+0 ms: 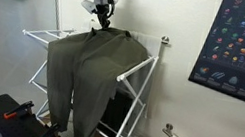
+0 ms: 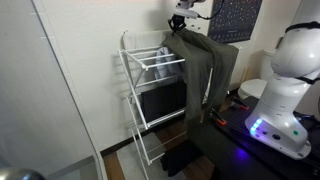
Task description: Put the pants across all the bars of the drying rack
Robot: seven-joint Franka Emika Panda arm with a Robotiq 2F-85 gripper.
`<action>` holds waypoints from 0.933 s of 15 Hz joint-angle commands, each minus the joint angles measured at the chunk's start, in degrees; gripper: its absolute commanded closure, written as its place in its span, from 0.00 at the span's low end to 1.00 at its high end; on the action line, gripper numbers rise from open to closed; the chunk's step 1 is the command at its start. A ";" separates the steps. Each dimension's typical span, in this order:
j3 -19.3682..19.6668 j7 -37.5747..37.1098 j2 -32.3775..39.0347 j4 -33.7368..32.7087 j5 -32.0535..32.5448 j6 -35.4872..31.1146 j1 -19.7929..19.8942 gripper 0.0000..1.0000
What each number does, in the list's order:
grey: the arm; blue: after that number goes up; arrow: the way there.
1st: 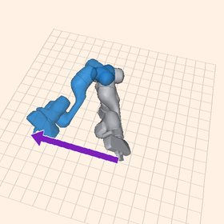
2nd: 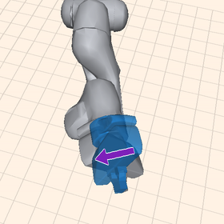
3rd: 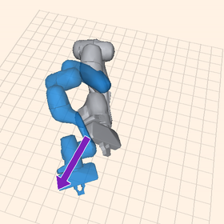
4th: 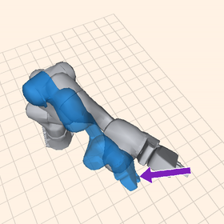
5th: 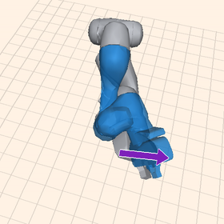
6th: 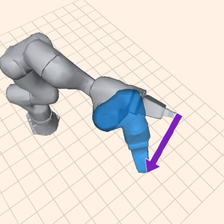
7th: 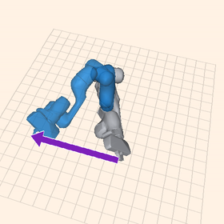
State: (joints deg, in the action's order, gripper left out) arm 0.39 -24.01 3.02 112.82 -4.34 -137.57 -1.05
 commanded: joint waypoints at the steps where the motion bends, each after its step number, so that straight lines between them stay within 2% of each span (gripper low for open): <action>1: -0.94 1.31 1.71 -0.78 -4.81 -2.20 -0.53 0.99; 5: -1.46 2.86 3.17 -1.04 -8.89 -1.02 -0.59 0.99; 8: -1.29 2.49 4.21 -1.46 -8.91 1.21 -0.51 0.99; 9: -1.21 2.34 4.29 -1.39 -8.58 1.39 -0.51 0.72; 10: -1.18 2.37 4.13 -1.32 -8.40 1.51 -0.51 0.71; 14: -1.37 2.28 2.23 -1.11 -8.18 2.23 -0.75 0.42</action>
State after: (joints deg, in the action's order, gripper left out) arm -0.62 -22.44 6.69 112.57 -11.69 -137.97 -1.56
